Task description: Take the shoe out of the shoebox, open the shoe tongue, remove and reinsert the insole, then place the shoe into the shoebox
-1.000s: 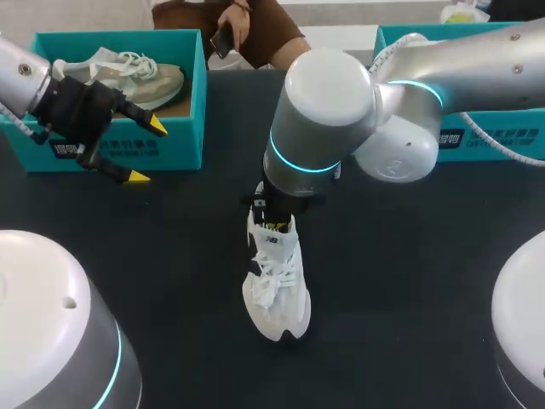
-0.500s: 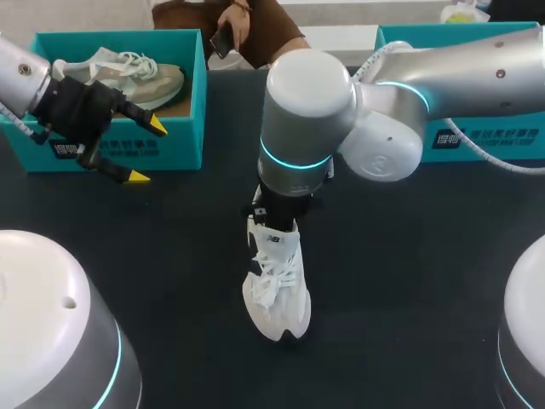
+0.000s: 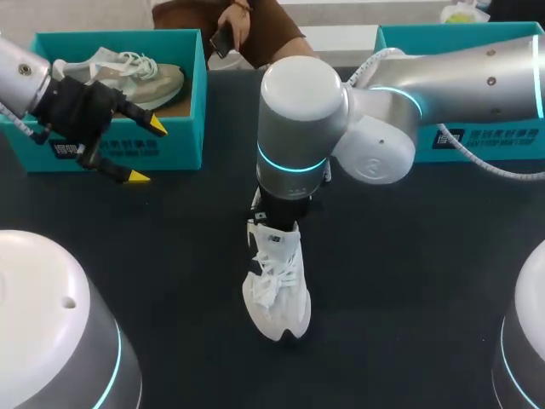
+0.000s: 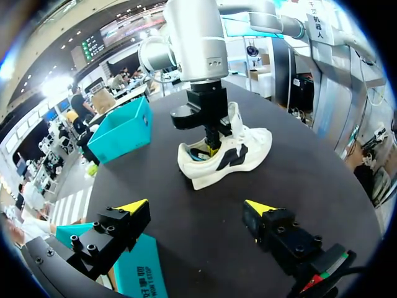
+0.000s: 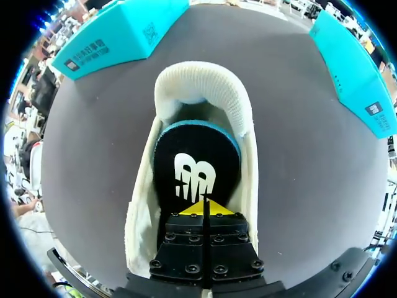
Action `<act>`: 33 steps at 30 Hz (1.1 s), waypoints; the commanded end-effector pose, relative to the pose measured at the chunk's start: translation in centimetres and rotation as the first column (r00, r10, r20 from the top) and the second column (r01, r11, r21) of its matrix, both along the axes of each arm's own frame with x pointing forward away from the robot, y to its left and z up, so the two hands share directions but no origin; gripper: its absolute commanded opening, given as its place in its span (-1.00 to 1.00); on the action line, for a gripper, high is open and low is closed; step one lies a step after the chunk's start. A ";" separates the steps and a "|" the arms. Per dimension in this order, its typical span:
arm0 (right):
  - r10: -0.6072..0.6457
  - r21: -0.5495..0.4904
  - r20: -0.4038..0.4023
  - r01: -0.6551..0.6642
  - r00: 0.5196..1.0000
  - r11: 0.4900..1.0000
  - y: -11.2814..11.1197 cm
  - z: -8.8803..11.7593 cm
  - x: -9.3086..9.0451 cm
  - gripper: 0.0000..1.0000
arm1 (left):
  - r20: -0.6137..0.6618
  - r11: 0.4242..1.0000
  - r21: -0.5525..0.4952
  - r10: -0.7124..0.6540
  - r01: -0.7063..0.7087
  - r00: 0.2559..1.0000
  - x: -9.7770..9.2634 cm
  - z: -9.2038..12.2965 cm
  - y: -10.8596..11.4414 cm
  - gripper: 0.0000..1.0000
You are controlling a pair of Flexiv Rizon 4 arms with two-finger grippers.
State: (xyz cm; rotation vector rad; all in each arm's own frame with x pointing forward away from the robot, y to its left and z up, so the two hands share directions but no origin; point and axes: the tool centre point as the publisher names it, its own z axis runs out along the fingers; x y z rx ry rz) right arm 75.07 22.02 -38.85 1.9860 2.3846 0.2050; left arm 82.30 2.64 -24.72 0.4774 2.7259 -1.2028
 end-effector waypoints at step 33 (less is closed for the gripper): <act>-0.021 -0.050 0.084 0.025 0.996 0.998 1.5 -0.4 3.2 -1.00 | 0.000 1.000 0.004 0.000 0.000 1.000 0.0 0.0 0.0 1.00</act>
